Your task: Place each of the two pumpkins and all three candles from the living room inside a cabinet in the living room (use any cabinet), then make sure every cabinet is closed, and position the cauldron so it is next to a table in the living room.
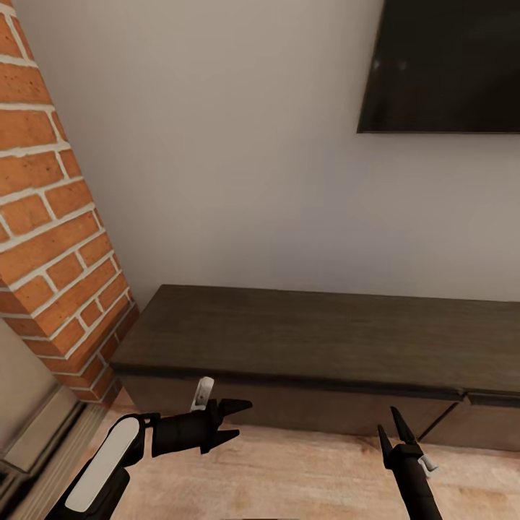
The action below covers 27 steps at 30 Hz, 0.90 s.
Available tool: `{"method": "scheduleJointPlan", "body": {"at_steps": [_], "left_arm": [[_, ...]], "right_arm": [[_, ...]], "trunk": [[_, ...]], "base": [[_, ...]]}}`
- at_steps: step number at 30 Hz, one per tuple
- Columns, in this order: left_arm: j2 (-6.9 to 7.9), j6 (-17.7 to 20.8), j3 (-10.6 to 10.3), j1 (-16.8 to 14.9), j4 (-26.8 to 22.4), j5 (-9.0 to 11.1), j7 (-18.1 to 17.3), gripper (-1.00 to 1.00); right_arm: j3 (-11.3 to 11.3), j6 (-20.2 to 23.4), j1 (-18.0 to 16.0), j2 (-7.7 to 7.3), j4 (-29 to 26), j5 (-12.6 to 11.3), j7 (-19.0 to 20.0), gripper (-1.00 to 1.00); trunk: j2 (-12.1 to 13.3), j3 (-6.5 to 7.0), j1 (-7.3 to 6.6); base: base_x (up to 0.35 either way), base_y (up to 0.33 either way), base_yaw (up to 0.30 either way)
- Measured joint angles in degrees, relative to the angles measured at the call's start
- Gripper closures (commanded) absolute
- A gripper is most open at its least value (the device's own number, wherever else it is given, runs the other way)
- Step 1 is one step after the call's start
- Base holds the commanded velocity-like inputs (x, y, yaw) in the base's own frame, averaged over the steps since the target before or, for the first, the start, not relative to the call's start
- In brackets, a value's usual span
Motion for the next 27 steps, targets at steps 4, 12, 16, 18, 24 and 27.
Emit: {"method": "scheduleJointPlan", "body": {"at_steps": [4, 12, 16, 18, 24, 27], "left_arm": [[-0.01, 0.0, 0.0, 0.0, 0.0, 0.0, 0.0, -1.00], [-0.10, 0.0, 0.0, 0.0, 0.0, 0.0, 0.0, -1.00], [-0.08, 0.0, 0.0, 0.0, 0.0, 0.0, 0.0, -1.00], [-0.05, 0.0, 0.0, 0.0, 0.0, 0.0, 0.0, -1.00], [-0.08, 0.0, 0.0, 0.0, 0.0, 0.0, 0.0, -1.00], [-0.07, 0.0, 0.0, 0.0, -0.1, 0.0, 0.0, -1.00]], "right_arm": [[0.0, 0.0, 0.0, 0.00, 0.0, 0.0, 0.0, -1.00], [0.0, 0.0, 0.0, 0.00, 0.0, 0.0, 0.0, -1.00], [0.0, 0.0, 0.0, 0.00, 0.0, 0.0, 0.0, -1.00], [0.1, -0.1, 0.0, 0.00, 0.0, 0.0, 0.0, -1.00], [0.1, -0.1, 0.0, 0.00, 0.0, 0.0, 0.0, -1.00], [0.1, -0.1, 0.0, 0.00, 0.0, 0.0, 0.0, -1.00]], "trunk": [[0.0, 0.00, 0.00], [0.0, 0.00, 0.01], [0.0, 0.00, 0.00], [0.0, 0.00, 0.01], [0.0, 0.00, 0.01], [0.0, 0.00, 0.01]], "base": [[0.102, 0.000, 0.000], [0.086, 0.000, 0.000], [0.095, 0.000, 0.000], [0.029, 0.000, 0.000], [0.084, 0.000, 0.000], [0.053, 0.000, 0.000]]}}
